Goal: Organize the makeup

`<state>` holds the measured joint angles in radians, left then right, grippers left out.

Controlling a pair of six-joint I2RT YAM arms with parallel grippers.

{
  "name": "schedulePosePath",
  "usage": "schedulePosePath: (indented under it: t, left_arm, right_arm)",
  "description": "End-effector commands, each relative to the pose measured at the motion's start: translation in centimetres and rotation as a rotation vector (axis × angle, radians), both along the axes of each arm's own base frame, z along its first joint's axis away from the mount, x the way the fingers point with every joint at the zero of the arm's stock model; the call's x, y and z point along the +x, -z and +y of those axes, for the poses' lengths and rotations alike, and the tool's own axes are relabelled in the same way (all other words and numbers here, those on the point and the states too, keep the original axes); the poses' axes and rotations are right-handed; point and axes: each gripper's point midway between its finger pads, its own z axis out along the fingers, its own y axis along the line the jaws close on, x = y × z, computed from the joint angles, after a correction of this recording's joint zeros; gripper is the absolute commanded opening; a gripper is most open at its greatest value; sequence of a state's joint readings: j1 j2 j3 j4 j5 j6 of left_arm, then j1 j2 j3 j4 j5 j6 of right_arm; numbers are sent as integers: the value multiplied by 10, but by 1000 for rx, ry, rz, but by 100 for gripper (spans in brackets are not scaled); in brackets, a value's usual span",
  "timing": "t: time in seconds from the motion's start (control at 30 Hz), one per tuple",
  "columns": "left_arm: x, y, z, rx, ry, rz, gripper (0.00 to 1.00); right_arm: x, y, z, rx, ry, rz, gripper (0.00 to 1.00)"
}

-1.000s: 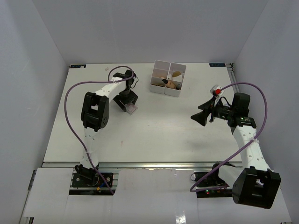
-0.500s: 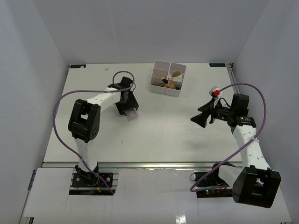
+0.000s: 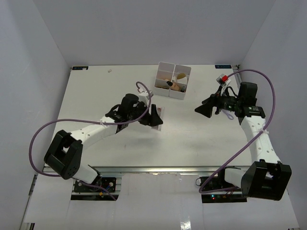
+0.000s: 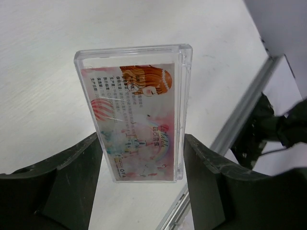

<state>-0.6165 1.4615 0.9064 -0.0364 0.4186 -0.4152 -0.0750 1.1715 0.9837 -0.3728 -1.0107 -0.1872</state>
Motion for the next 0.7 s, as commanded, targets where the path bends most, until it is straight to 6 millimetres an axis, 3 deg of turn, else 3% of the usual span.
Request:
schedulePosePath:
  t: [0.0,0.07,0.13,0.17,0.23,0.37,0.67]
  left_arm:
    - [-25,-72,-44,-149,167,-382,0]
    - [-27,-76,-54,-153,176,-421,0]
    - [-26,-74,-66,-135,181,-442,0]
    - [-26,-80,-73,-135,181,-457,0]
    - [-28,-69,-87,-104,203,-461,0]
    - [-21,-66,-105,-61,198,-490,0]
    - [-11,-71,-125,-24,190,-543,0]
  right_arm:
    - [24,-34,11,80,162,122,90]
    - [30,-42,12,103,195,166,90]
    - [26,-44,26,113,164,209,90]
    - [28,-42,28,108,175,222,90]
    - [26,-39,32,120,176,257,90]
    - [20,-33,37,115,170,278,90]
    - [2,-8,44,55,179,309,99]
